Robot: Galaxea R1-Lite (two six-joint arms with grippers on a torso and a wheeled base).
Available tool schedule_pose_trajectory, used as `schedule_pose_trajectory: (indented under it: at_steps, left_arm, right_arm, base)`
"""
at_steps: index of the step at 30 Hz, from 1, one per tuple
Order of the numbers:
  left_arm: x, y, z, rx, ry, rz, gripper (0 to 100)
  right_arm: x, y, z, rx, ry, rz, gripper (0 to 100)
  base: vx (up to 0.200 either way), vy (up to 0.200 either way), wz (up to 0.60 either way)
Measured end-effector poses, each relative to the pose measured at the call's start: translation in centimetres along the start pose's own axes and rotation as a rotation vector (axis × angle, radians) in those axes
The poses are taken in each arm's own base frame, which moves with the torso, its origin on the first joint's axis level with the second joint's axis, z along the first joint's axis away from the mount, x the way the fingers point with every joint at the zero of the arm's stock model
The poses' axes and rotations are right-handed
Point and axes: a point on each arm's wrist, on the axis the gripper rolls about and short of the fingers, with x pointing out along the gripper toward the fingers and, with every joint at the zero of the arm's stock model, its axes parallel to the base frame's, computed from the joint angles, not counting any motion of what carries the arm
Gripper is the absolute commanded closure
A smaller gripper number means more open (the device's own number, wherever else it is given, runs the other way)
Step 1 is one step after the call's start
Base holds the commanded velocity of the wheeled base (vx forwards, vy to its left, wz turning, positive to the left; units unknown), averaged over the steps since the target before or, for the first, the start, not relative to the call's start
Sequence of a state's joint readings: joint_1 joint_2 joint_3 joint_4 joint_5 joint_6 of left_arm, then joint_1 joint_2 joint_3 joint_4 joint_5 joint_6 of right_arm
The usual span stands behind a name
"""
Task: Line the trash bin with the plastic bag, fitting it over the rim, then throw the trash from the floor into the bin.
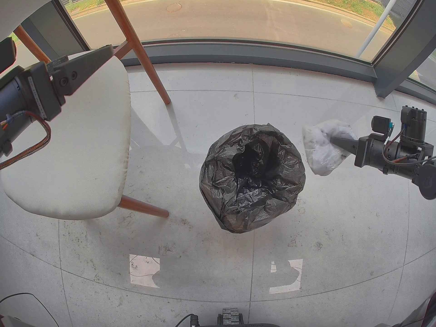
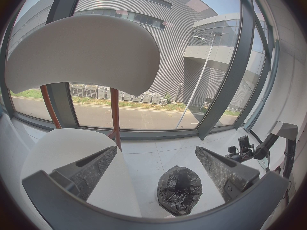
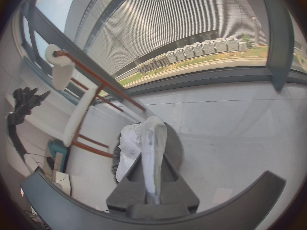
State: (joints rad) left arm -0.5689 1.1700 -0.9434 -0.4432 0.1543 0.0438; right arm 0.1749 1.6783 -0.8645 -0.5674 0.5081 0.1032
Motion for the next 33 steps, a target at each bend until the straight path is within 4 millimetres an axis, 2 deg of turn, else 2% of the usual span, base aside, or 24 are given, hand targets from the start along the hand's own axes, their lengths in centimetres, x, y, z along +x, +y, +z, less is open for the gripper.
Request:
schedule_pose_trajectory:
  at_steps: [4, 7, 8, 16, 22, 26, 29, 33]
  left_arm:
    - [-0.2, 0.1, 0.3, -0.002, -0.011, 0.003, 0]
    - [-0.3, 0.2, 0.6, -0.001, -0.022, 0.01, 0]
    - [-0.4, 0.3, 0.7, -0.001, -0.025, 0.016, 0]
    - [-1.2, 2.6, 1.0, 0.019, -0.037, 0.159, 0]
    - [-3.1, 4.8, 0.4, -0.049, 0.017, 0.309, 0]
    - [-5.3, 5.7, -0.8, -0.11, 0.064, 0.409, 0]
    - [-7.1, 5.9, -2.1, -0.145, 0.091, 0.462, 0]
    - [-9.8, 5.5, -4.6, -0.171, 0.134, 0.505, 0]
  right_arm:
    - [1.1, 2.7, -0.5, -0.017, 0.016, 0.04, 100]
    - [1.9, 3.6, -0.5, -0.027, -0.002, 0.061, 100]
    - [2.2, 3.8, -0.5, -0.024, -0.005, 0.068, 0]
    - [3.4, 4.4, -1.0, 0.002, -0.004, 0.097, 0]
    - [2.6, 4.3, -1.8, 0.017, 0.014, 0.077, 0]
    - [0.5, 3.5, -2.1, 0.032, 0.008, 0.014, 0]
    - [-2.0, 3.2, -2.7, 0.044, 0.004, -0.037, 0]
    - [-6.0, 3.9, -4.0, 0.051, -0.009, -0.082, 0]
  base:
    - [0.0, 0.0, 0.0]
    - [0.0, 0.0, 0.0]
    - [0.0, 0.0, 0.0]
    - [0.0, 0.0, 0.0]
    - [0.0, 0.0, 0.0]
    - [0.0, 0.0, 0.0]
    - [0.0, 0.0, 0.0]
    - [0.0, 0.0, 0.0]
